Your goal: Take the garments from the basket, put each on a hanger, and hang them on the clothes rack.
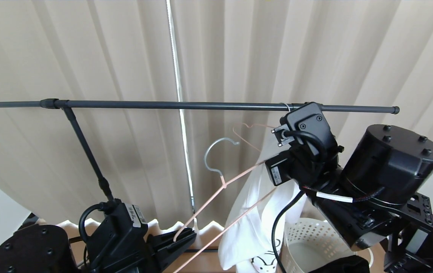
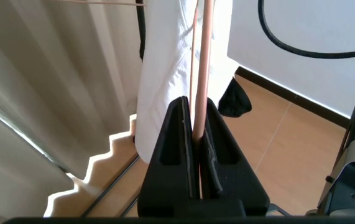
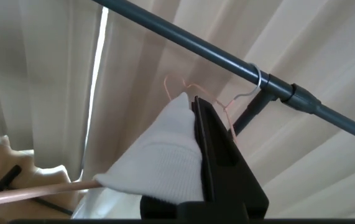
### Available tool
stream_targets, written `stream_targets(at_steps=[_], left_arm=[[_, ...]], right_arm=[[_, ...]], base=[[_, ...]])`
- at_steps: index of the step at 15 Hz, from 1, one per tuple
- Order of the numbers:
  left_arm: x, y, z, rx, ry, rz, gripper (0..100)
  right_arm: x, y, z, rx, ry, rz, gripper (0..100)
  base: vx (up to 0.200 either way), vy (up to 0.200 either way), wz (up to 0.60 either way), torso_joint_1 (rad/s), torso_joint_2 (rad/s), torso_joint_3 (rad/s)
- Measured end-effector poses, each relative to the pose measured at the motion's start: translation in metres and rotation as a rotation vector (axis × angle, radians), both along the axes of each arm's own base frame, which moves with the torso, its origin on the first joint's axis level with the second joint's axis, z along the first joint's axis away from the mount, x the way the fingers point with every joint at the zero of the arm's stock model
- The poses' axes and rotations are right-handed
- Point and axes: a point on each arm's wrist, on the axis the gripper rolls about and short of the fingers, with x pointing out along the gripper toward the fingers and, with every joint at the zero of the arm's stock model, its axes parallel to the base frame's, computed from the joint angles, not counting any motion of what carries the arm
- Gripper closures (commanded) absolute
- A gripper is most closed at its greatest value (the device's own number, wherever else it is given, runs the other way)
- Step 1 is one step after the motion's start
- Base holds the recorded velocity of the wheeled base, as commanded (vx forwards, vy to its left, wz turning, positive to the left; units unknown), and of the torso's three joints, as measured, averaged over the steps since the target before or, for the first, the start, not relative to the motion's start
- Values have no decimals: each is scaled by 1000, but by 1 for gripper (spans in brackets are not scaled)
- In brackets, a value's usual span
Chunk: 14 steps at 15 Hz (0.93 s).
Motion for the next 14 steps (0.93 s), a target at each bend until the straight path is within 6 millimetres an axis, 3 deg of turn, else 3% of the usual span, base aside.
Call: stream_targets(at_steps=[8,13,14], left_arm=[[1,0,0,-4,-4,3,100],[1,0,1,-14,-15,4,100],[0,1,2,-20,-22,4,100]], right_arm=[[-54,41,11,99,-66,223,100],[-56,42,12,103,-65,210,100],[-54,41,12,104,-67,201,0]], base=[[0,0,0,0,0,0],[0,0,0,0,0,0],[0,0,0,0,0,0]])
